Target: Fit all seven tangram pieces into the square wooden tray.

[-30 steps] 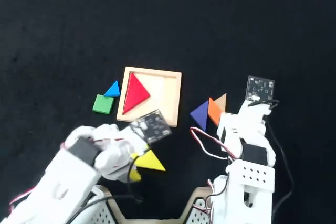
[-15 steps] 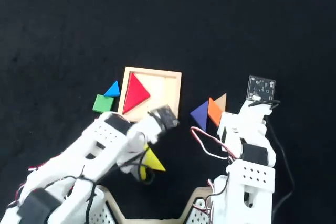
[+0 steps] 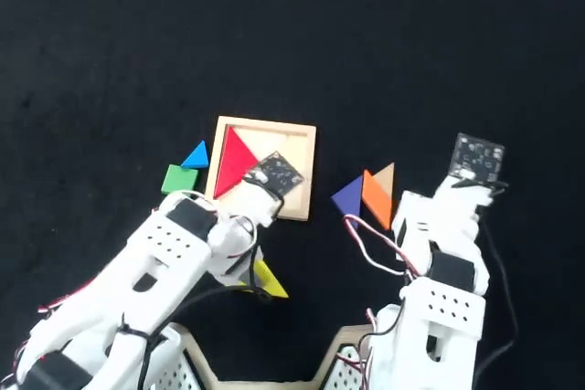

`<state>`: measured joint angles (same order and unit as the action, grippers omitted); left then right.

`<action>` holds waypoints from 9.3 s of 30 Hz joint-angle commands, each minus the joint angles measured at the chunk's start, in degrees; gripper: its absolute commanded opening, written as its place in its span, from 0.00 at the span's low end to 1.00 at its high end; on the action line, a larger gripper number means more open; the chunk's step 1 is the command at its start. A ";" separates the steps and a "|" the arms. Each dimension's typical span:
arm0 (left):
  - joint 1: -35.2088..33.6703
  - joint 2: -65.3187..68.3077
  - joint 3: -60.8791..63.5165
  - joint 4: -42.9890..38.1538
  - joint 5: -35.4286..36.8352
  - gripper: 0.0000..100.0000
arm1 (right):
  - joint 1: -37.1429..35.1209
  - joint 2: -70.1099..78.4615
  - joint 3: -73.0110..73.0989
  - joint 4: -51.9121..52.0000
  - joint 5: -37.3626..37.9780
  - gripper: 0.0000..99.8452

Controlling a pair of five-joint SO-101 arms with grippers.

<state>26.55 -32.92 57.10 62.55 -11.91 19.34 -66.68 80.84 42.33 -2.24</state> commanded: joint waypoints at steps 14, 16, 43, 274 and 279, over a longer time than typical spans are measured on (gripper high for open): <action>1.19 -0.53 4.09 -3.08 34.11 0.37 | 1.05 -0.84 -0.84 -1.32 -0.79 0.17; -0.48 -0.53 5.58 -5.36 33.85 0.36 | 0.62 -0.84 -0.84 -1.32 -0.79 0.17; 4.88 26.81 -9.63 -8.97 20.04 0.22 | -2.02 -1.19 -0.13 -1.23 -0.70 0.17; -1.71 39.91 -38.55 11.34 -12.31 0.19 | -3.16 -1.27 -2.59 3.96 3.69 0.17; 0.66 29.63 -36.53 19.69 -11.96 0.19 | -2.99 -1.27 -2.59 3.96 3.69 0.17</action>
<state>25.14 4.70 21.58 77.41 -24.84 15.38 -66.68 80.92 45.85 1.01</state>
